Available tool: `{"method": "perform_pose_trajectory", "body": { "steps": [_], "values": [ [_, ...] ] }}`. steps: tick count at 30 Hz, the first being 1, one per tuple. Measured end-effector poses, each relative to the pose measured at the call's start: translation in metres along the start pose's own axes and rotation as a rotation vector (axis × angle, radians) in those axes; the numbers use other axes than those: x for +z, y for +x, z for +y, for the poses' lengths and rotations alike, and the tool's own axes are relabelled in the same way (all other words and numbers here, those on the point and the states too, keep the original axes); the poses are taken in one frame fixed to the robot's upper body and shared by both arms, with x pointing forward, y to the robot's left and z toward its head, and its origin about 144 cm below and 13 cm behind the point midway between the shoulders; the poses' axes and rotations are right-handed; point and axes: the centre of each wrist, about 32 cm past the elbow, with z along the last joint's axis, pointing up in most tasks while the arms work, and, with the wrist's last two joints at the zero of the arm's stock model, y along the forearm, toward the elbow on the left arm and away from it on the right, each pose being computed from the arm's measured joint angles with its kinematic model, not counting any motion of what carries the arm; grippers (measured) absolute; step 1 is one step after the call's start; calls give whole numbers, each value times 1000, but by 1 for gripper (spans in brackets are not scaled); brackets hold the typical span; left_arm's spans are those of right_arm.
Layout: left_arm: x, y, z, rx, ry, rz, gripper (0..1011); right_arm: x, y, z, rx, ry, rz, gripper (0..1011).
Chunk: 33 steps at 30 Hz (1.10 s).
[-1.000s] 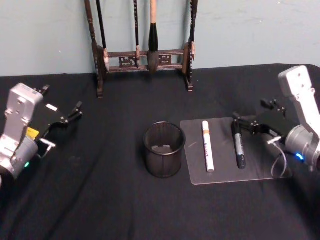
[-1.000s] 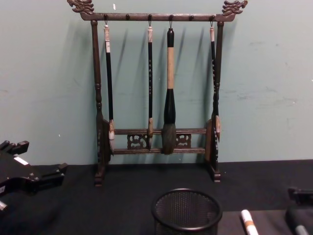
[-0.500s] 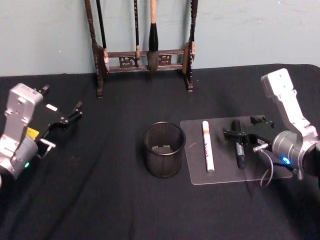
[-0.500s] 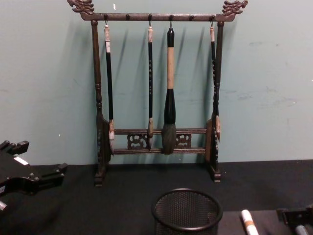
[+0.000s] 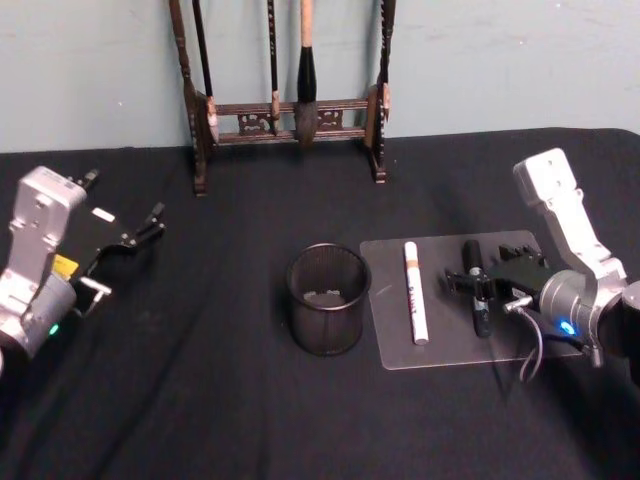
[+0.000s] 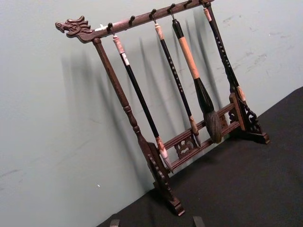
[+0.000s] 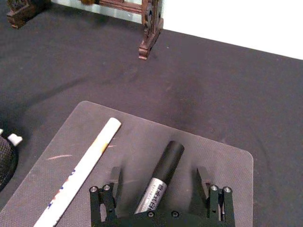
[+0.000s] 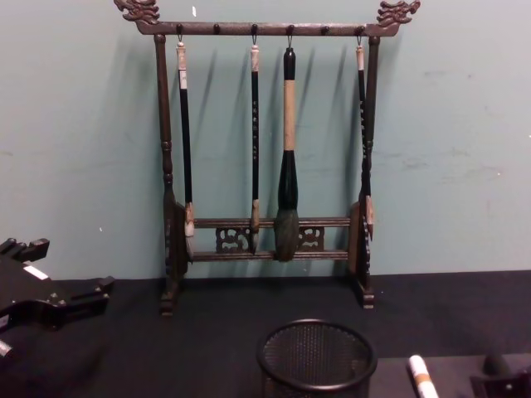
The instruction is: Pick up the water-based marker from the table and place it into the pen holder.
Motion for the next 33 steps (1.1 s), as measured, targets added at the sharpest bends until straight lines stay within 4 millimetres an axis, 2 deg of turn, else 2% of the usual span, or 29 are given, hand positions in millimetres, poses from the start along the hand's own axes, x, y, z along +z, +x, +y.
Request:
{"method": "perform_pose_trajectory", "body": {
  "steps": [33],
  "values": [
    [0,0,0,0,0,0,1001,-8,4,6,22,-28,14,1002]
  ]
}}
